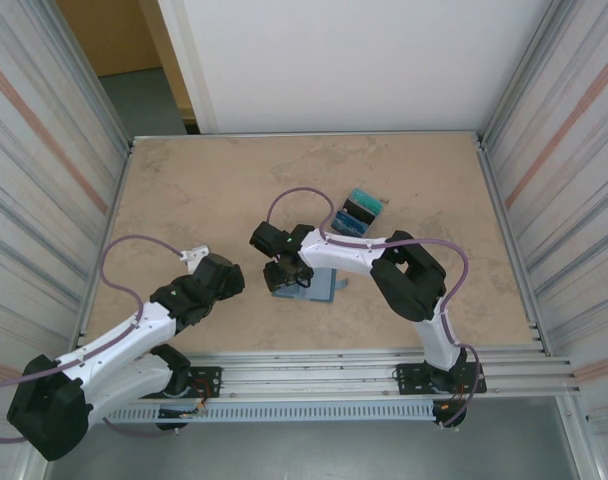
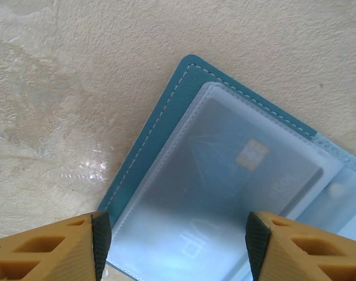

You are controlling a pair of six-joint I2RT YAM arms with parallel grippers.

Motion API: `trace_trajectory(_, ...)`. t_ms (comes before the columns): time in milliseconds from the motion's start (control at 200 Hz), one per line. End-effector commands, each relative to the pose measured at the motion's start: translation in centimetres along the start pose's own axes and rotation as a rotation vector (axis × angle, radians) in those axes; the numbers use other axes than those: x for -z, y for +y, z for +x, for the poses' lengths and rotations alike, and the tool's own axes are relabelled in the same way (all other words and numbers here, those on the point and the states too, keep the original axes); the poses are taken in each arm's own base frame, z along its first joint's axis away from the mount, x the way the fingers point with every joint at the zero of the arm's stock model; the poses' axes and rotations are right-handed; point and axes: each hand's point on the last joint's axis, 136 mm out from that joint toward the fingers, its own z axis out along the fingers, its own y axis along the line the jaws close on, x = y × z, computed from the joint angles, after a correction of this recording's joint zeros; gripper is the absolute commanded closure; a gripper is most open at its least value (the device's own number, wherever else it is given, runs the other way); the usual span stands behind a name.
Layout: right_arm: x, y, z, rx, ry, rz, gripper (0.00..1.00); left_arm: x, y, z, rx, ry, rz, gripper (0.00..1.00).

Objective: Take the credit cards out of the card holder

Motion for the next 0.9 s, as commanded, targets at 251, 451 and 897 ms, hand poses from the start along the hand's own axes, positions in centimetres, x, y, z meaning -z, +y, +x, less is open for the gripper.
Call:
trace_trajectory(251,-1.4,0.1,1.8,-0.009,0.06,0.005,0.36,-0.2,0.1,-0.2,0.032,-0.01,-0.001,0.01)
trace_trajectory(451,-2.3,-1.0,3.1,-0.002,0.095,0.056,0.37,-0.2,0.1,-0.2,0.033,-0.009,0.0,0.01)
trace_trajectory(897,-1.6,0.1,4.3,0.039,0.106,-0.025,0.52,0.3,0.1,-0.4,0.036,-0.015,0.013,0.01)
